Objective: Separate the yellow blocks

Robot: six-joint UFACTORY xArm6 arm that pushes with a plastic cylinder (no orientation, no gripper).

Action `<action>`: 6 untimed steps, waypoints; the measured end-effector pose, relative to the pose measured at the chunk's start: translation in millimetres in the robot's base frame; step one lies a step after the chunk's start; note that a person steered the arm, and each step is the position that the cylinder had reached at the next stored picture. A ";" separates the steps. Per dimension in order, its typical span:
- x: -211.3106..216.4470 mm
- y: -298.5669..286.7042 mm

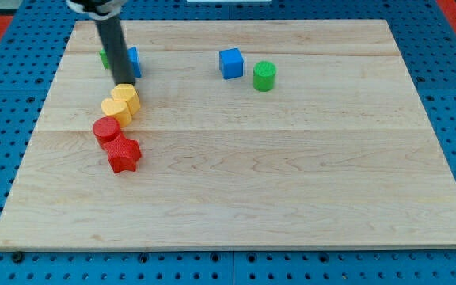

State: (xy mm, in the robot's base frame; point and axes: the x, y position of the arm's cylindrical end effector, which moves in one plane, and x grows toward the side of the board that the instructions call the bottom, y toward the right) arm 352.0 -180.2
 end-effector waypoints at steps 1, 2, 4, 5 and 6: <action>12.7 -36.9; 31.5 -34.6; 25.0 11.0; 25.0 31.2; 25.0 46.1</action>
